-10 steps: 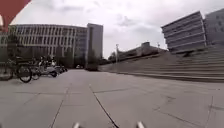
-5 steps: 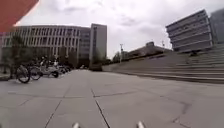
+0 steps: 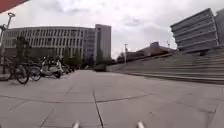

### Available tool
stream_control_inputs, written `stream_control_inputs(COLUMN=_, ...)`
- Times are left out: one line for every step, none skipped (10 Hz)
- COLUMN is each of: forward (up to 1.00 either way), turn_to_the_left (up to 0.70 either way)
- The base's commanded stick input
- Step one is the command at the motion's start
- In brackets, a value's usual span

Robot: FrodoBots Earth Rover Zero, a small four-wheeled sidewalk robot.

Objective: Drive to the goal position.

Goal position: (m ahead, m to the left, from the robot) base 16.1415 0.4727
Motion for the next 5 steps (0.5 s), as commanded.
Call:
stream_control_inputs(forward=0.70, turn_to_the_left=0.14)
stream_control_inputs(forward=0.70, turn_to_the_left=0.11)
stream_control_inputs(forward=0.70, turn_to_the_left=0.02)
stream_control_inputs(forward=0.70, turn_to_the_left=0.01)
stream_control_inputs(forward=0.70, turn_to_the_left=0.01)
